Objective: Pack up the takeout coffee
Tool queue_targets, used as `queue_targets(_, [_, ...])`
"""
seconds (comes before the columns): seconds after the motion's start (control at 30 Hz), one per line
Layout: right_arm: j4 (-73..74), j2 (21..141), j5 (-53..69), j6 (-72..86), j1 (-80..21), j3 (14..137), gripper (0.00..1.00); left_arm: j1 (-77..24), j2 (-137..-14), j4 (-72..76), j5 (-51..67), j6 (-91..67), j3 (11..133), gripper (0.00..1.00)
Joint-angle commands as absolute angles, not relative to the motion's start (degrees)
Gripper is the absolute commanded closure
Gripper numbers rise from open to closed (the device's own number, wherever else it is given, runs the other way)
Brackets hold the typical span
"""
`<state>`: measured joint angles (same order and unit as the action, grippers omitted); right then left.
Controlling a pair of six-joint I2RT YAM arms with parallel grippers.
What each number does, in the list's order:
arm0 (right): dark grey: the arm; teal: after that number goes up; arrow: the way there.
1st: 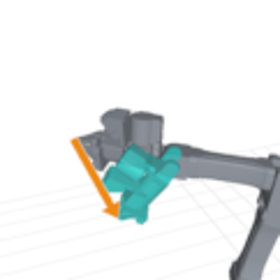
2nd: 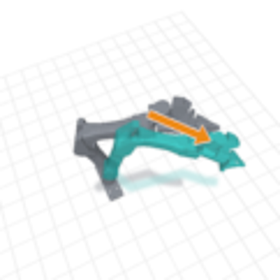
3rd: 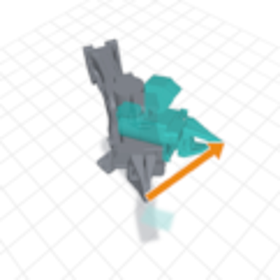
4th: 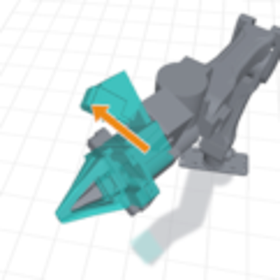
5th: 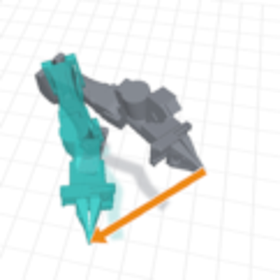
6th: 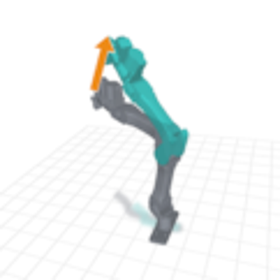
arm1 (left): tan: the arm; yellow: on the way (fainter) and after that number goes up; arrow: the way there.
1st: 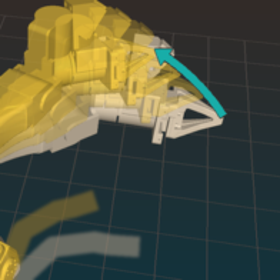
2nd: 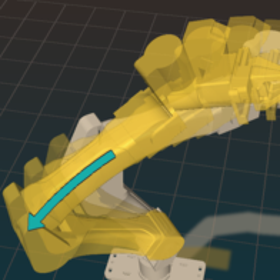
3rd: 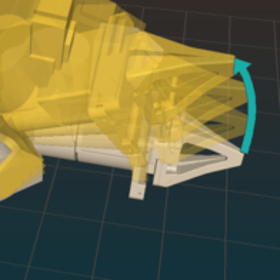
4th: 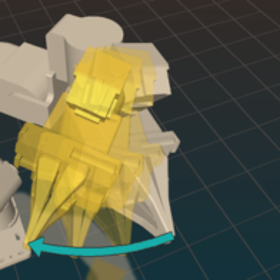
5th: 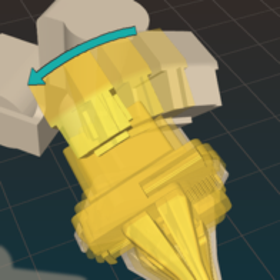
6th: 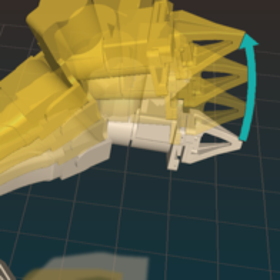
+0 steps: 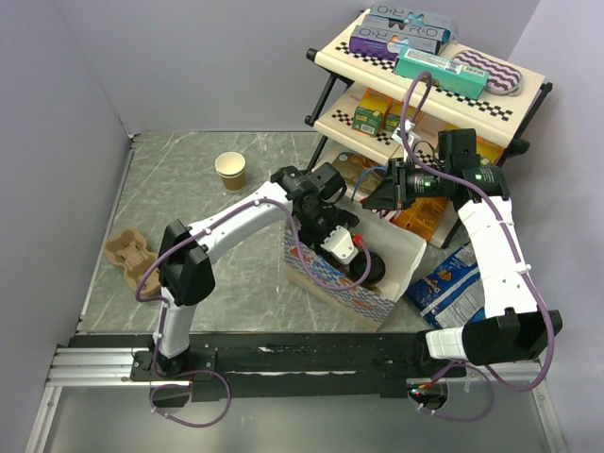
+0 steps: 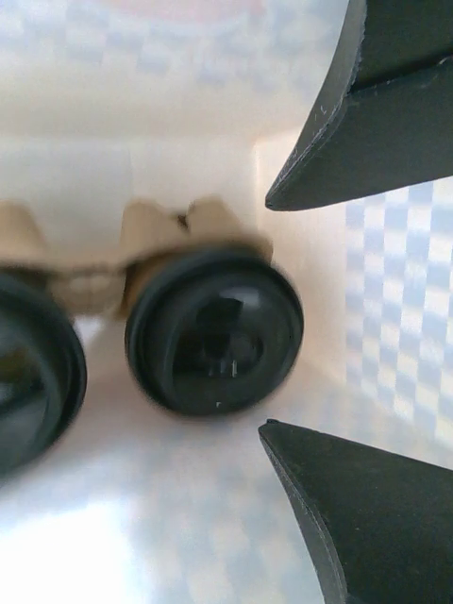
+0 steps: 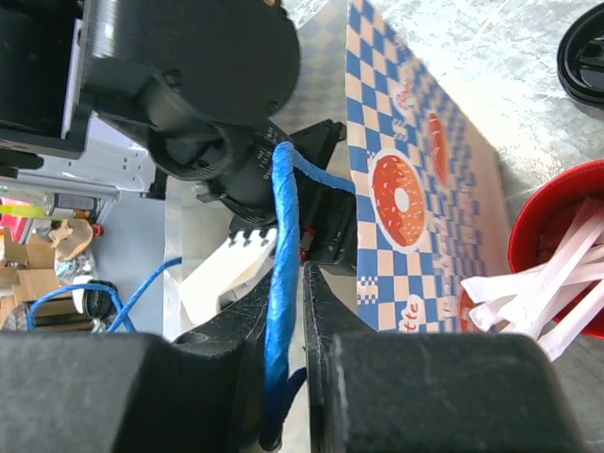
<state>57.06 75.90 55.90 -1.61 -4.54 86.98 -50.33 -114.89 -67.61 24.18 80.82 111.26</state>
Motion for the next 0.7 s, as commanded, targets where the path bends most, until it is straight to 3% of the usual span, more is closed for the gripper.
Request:
queue_targets(0.0, [56.2, 75.6, 58.4, -2.2, -3.9, 89.2, 0.81, -50.4, -110.2, -69.3, 27.0, 82.4, 113.8, 0.01])
queue_targets(0.4, [53.2, 73.7, 57.0, -2.5, -4.0, 87.1, 0.81, -50.4, -107.1, -63.3, 28.6, 77.4, 106.6, 0.0])
queue_targets(0.67, [55.5, 73.6, 57.7, -4.0, -4.0, 89.8, 0.63, -50.3, -103.8, -53.6, 31.6, 68.0, 104.7, 0.01])
